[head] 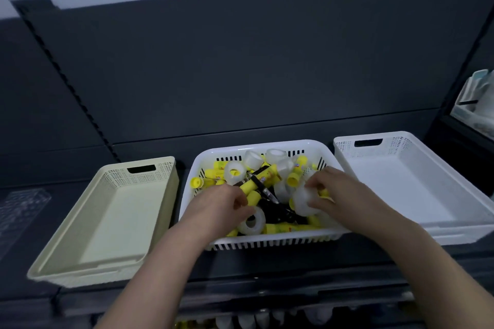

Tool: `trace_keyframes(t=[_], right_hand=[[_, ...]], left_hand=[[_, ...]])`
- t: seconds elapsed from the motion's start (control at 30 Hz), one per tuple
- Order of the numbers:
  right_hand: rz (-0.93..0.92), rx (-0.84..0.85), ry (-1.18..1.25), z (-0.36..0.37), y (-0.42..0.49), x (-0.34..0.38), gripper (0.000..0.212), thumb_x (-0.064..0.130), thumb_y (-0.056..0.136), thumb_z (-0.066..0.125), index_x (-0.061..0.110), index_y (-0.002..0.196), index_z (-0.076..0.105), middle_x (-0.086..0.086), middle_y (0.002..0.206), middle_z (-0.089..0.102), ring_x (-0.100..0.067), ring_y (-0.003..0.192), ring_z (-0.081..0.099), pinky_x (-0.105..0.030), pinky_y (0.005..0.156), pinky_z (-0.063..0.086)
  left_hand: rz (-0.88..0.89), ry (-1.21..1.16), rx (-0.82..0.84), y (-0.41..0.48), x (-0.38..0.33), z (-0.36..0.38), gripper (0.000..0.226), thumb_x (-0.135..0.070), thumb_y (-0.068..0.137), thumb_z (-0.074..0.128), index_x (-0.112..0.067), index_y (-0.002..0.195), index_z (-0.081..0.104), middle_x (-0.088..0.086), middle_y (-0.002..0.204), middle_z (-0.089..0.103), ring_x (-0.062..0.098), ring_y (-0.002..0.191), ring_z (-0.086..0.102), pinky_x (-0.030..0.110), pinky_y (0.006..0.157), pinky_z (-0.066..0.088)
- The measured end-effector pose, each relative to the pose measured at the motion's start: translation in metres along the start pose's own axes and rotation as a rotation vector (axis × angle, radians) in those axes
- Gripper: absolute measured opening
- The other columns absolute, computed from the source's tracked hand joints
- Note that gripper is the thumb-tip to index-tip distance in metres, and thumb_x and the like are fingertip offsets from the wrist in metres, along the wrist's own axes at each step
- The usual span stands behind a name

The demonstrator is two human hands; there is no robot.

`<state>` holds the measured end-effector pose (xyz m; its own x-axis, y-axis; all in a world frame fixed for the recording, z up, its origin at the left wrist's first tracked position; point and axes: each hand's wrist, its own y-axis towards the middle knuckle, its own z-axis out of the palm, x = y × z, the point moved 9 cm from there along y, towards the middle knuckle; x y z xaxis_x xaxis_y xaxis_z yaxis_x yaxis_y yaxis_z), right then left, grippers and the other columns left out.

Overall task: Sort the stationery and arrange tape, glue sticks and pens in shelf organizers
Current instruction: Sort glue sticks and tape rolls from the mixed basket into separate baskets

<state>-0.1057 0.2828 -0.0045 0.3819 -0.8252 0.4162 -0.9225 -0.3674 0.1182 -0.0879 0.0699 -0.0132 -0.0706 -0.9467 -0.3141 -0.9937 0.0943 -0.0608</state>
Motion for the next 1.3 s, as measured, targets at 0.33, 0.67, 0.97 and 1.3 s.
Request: trace_keyframes(t=[0.33, 0.67, 0.97, 1.3], right_hand=[[-0.074, -0.205, 0.21, -0.02, 0.003, 0.017, 0.025, 0.039, 0.081, 0.068, 0.031, 0.104, 0.06, 0.018, 0.094, 0.057, 0.001, 0.088, 0.054, -0.023, 0.077, 0.044], [-0.235, -0.172, 0.187, 0.004, 0.039, 0.099, 0.023, 0.039, 0.083, 0.065, 0.034, 0.104, 0.059, 0.018, 0.095, 0.054, -0.002, 0.09, 0.052, -0.027, 0.077, 0.046], [-0.307, -0.138, 0.133, 0.047, 0.073, 0.186, 0.024, 0.041, 0.087, 0.059, 0.033, 0.109, 0.058, 0.021, 0.094, 0.052, -0.001, 0.093, 0.05, -0.026, 0.075, 0.046], [-0.367, -0.025, -0.116, 0.121, 0.122, 0.281, 0.027, 0.042, 0.091, 0.051, 0.03, 0.113, 0.062, 0.008, 0.106, 0.063, -0.016, 0.101, 0.056, -0.032, 0.08, 0.038]], left_hand=[[-0.135, -0.234, -0.142, -0.013, 0.006, -0.007, 0.023, -0.039, 0.078, 0.071, -0.03, 0.091, 0.054, -0.01, 0.086, 0.059, 0.012, 0.08, 0.058, 0.032, 0.07, 0.048], [-0.513, -0.062, -0.525, -0.062, 0.142, -0.085, 0.029, -0.036, 0.084, 0.067, -0.026, 0.11, 0.063, -0.002, 0.107, 0.062, 0.019, 0.094, 0.06, 0.033, 0.072, 0.048], [-0.572, 0.168, -0.153, -0.043, 0.254, -0.059, 0.032, -0.026, 0.088, 0.055, -0.024, 0.119, 0.061, 0.001, 0.121, 0.059, 0.022, 0.107, 0.058, 0.029, 0.081, 0.046], [-0.288, 0.173, -0.278, -0.035, 0.279, -0.082, 0.03, -0.018, 0.092, 0.052, -0.027, 0.119, 0.062, -0.003, 0.12, 0.062, 0.021, 0.109, 0.057, 0.033, 0.08, 0.049]])
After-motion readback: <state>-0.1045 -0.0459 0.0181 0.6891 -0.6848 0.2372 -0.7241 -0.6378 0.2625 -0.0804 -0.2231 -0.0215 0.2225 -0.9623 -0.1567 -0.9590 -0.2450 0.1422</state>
